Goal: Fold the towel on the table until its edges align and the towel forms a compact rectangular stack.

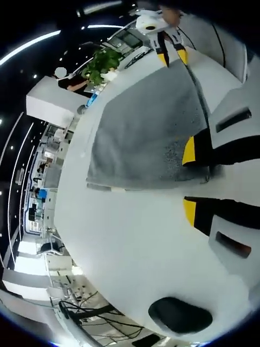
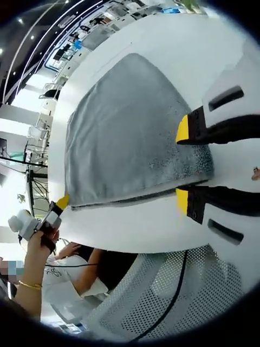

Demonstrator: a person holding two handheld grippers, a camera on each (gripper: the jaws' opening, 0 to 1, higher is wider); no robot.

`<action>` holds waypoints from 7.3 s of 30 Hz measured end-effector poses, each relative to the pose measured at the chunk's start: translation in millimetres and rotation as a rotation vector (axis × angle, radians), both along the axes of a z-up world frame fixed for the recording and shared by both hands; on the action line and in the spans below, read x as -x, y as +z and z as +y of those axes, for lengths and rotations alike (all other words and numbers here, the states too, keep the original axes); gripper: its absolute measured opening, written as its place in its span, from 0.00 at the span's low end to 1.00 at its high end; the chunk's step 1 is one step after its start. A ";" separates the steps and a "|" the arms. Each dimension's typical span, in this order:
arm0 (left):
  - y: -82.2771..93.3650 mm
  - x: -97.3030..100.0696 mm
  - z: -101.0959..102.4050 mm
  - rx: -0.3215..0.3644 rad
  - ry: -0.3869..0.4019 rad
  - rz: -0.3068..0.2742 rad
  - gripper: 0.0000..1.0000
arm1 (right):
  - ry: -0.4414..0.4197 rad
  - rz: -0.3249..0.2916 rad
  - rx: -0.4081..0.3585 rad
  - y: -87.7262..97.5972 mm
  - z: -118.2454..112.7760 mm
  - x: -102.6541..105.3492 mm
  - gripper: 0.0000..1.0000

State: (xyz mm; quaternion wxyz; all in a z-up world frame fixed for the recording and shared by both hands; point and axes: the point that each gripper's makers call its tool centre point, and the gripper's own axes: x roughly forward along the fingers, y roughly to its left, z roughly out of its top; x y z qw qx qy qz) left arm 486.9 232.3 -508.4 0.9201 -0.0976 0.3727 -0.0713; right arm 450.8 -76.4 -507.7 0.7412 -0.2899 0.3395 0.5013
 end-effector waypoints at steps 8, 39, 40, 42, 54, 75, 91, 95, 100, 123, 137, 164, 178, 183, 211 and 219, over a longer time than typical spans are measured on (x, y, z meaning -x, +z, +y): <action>2.4 9.4 -9.5 0.013 0.035 0.029 0.04 | -0.016 0.014 -0.038 -0.8 -1.8 0.7 0.00; -5.8 65.2 -67.5 0.169 0.024 0.116 0.04 | -0.458 0.040 -0.204 15.1 -67.6 -10.7 0.00; -6.2 64.5 -67.6 0.159 0.014 0.116 0.03 | -0.461 0.043 -0.206 15.2 -68.2 -10.5 0.00; -6.2 65.5 -69.4 0.142 0.012 0.124 0.03 | -0.476 0.042 -0.210 16.6 -70.4 -10.8 0.00; -7.2 67.6 -74.0 0.071 -0.052 0.131 0.03 | -0.430 0.032 -0.087 -1.0 -81.8 4.9 0.00; -5.9 77.4 -88.5 -0.007 -0.140 0.190 0.03 | -0.302 -0.011 0.009 -15.3 -94.5 12.3 0.00; -7.7 52.8 -121.6 -0.039 -0.184 0.166 0.03 | -0.444 0.031 -0.029 -16.2 -132.5 11.4 0.00; -7.5 44.5 -140.3 -0.039 -0.214 0.158 0.03 | -0.499 0.045 -0.037 -15.5 -152.0 8.8 0.00; -7.2 35.2 -167.7 -0.072 -0.258 0.125 0.03 | -0.555 0.046 -0.030 -14.7 -177.7 7.1 0.00; 9.8 40.8 -231.8 0.029 -0.358 0.142 0.03 | -0.703 0.053 -0.052 -2.3 -239.4 6.1 0.00; -7.2 63.3 -235.5 0.033 -0.402 0.214 0.04 | -0.694 0.090 -0.010 -9.5 -244.3 16.0 0.00; 25.8 42.5 -236.3 -0.068 -0.570 0.017 0.34 | -0.820 0.157 -0.133 -0.3 -250.9 11.0 0.23; 5.8 49.7 -259.4 -0.090 -0.727 0.047 0.40 | -0.868 0.184 -0.102 -14.1 -251.4 12.4 0.19; -2.9 54.2 -256.7 -0.095 -0.749 0.063 0.40 | -0.876 0.192 -0.124 -12.7 -250.7 10.9 0.15; 22.2 28.4 -267.4 0.053 -0.610 0.025 0.38 | -0.804 0.087 -0.244 35.4 -196.7 -20.5 0.00; 34.6 0.5 -280.5 0.082 -0.534 0.006 0.33 | -0.725 0.065 -0.301 50.6 -155.7 -22.1 0.00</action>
